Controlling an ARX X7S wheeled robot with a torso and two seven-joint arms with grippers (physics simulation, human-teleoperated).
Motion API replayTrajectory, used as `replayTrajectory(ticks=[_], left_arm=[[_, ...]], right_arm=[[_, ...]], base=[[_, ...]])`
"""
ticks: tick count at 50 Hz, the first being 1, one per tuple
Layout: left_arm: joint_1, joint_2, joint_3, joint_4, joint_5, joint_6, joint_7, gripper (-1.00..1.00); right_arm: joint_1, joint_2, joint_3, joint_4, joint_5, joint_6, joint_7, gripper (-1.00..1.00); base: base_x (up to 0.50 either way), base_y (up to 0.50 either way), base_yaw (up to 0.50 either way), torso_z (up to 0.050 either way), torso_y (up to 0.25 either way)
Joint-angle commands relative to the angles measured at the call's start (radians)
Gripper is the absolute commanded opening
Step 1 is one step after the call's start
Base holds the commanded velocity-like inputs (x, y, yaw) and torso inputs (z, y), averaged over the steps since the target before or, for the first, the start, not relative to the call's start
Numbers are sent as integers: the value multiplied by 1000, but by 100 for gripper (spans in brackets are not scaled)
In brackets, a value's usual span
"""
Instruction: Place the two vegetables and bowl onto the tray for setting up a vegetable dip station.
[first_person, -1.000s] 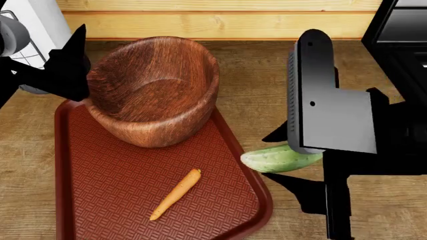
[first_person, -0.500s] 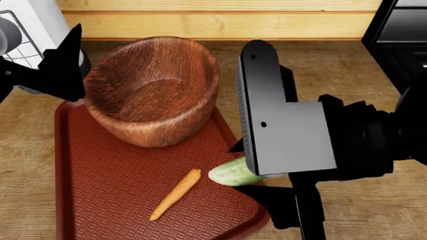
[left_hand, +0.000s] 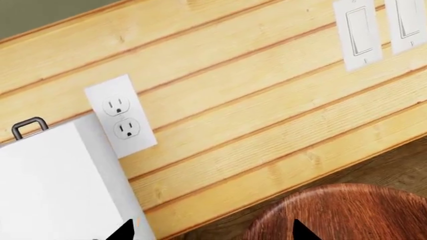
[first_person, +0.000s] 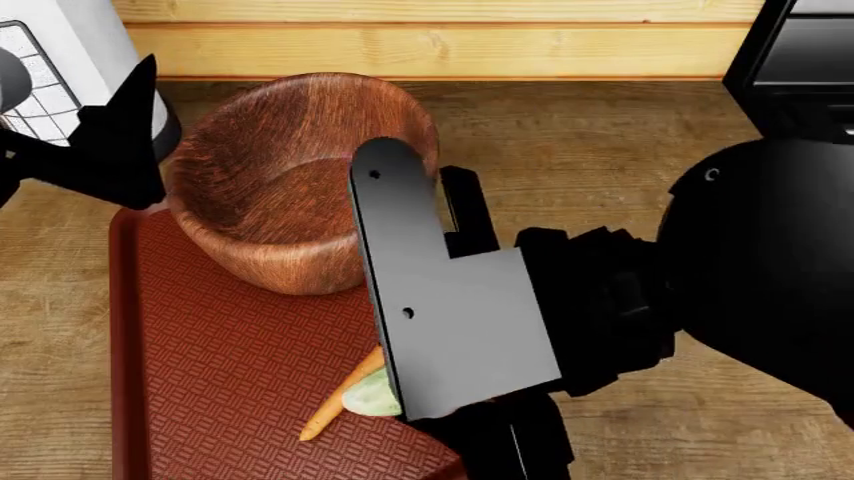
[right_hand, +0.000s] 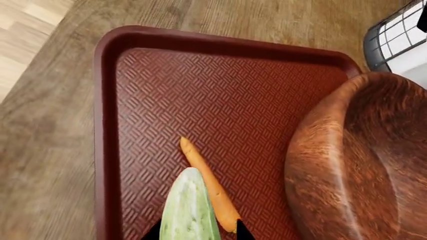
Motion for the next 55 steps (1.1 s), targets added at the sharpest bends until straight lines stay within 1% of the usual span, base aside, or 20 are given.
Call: replayTrajectory(ticks=[1, 6, 11, 26, 33, 55], left_arm=[[14, -6, -11, 1, -9, 7, -4, 100], [23, -11, -17, 1, -9, 11, -4, 100], [30, -18, -27, 2, -17, 14, -7, 100], [61, -30, -51, 2, -21, 31, -6, 100], [68, -40, -61, 10, -31, 32, -11, 100], [124, -47, -84, 6, -14, 58, -4, 100]], right_arm=[[-36, -36, -41, 31, -71, -70, -26, -100], [-54, -57, -22, 39, -74, -117, -24, -100], [-72, -72, -39, 29, -90, -134, -21, -100], [-102, -105, -60, -3, -99, -153, 4, -100], [-134, -105, -112, 48, -176, -188, -6, -100], [-215, -131, -189, 105, -267, -264, -1, -100]], base=[[0, 0, 0, 0, 0], [0, 0, 0, 0, 0], [0, 0, 0, 0, 0], [0, 0, 0, 0, 0], [0, 0, 0, 0, 0], [0, 0, 0, 0, 0]])
